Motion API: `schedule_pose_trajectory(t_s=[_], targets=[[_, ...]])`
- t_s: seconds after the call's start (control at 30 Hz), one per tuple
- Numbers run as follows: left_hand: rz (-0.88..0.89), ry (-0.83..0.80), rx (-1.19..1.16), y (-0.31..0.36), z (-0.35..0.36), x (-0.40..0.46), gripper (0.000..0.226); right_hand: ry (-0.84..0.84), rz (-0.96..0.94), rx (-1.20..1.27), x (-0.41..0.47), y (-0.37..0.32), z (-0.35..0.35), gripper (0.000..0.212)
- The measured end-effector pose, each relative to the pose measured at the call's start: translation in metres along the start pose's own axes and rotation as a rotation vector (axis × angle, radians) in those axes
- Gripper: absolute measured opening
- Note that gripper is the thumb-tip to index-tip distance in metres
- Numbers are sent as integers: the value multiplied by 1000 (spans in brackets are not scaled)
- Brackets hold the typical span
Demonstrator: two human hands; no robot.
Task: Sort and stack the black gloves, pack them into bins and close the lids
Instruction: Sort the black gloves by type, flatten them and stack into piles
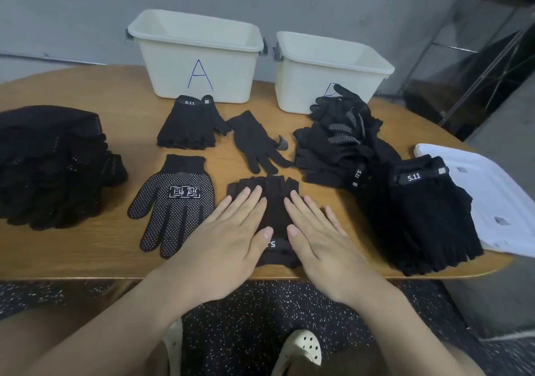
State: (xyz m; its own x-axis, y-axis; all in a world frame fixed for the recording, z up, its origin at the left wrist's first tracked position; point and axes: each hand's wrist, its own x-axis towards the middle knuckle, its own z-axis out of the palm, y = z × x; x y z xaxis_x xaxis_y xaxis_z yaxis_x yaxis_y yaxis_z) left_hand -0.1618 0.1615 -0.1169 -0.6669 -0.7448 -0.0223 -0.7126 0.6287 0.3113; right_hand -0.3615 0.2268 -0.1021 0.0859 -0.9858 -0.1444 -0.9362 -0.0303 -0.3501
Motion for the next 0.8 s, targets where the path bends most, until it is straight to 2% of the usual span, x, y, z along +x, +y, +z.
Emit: schedule_pose_trajectory(t_s=[0.13,0.27,0.33,0.43,0.6,0.8], targets=[[38,97,-22,3,-5,-8,80,153,50,15,-6,11,-1,56],[178,250,-41,4,-18,-19,68,250,-62,187,-8,20,-11,53],[227,277,-22,4,-19,-19,61,250,-156,237,-12,22,-17,66],[202,263,-39,5,-15,-16,61,186,-224,242,-17,23,-24,75],[124,230,-151,5,-13,-9,56,154,-252,234,-14,20,-21,60],[94,283,-276,0,-17,-2,41,197,-249,314,-8,18,-24,48]])
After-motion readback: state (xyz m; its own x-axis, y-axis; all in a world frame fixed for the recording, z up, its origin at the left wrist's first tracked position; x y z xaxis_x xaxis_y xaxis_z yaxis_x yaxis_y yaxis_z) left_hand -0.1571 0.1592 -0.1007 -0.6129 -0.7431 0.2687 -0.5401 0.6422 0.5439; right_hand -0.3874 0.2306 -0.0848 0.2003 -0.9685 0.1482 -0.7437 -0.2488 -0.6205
